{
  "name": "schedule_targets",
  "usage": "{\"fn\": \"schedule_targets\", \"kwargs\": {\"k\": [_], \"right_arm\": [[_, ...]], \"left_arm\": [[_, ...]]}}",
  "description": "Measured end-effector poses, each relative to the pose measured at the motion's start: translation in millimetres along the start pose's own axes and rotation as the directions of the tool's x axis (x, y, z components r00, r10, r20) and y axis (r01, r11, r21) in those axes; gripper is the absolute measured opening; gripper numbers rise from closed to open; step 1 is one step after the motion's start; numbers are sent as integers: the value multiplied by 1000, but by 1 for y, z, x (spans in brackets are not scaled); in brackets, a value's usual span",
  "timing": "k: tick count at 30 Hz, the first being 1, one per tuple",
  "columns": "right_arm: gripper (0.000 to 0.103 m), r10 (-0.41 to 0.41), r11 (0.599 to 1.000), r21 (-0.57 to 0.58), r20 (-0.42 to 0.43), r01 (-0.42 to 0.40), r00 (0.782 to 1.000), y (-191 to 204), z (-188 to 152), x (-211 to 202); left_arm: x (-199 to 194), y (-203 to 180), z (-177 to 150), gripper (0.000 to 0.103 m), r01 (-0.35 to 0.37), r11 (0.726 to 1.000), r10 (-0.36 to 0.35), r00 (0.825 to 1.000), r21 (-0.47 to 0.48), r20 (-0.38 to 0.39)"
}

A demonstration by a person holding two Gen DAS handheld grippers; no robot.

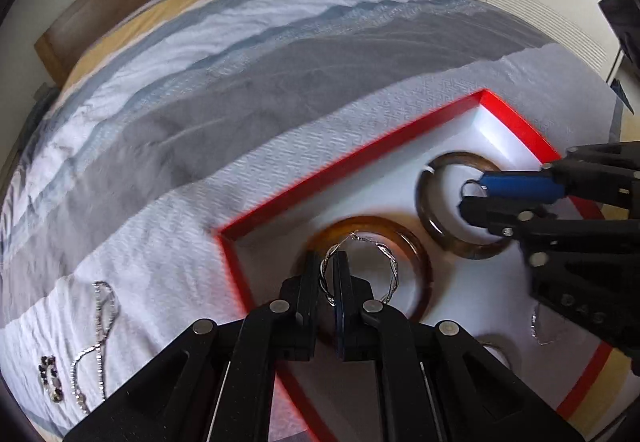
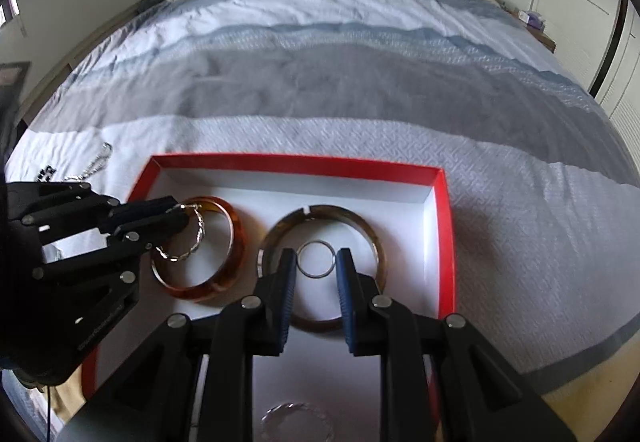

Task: Organize jewelry
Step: 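Carry the hoop and ring into the red box and open both tools, then withdraw both tools from the box toward the watch and second ring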

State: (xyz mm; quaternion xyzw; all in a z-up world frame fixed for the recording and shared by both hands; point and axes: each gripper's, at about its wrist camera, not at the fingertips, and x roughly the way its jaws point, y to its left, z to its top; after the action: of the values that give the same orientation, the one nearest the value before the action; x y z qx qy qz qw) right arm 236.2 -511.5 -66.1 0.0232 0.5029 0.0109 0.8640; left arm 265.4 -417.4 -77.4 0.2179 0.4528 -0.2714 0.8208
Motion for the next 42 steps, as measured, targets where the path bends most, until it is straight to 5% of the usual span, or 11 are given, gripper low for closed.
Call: {"fn": "schedule_targets", "kwargs": {"k": [20,29,37,42], "right_arm": [[21,-41,999,-11,-56,40,998,4,5,1],[28,-48,999,27,23,48,999,8,-9,-64],[28,-61,996,75,88,54,994,19,-33,-131],[29,-64,994,93,123,53,990,37,-46,-166]], "left_arm": [[4,10,-2,12,29,994,-29,1000,-108,7],[-61,15,-1,29,63,983,-43,992,-171,122],[-139,15,-30,44,46,983,-16,986,-175,167],[-179,21,-58,44,14,987,16,982,-159,187]]}}
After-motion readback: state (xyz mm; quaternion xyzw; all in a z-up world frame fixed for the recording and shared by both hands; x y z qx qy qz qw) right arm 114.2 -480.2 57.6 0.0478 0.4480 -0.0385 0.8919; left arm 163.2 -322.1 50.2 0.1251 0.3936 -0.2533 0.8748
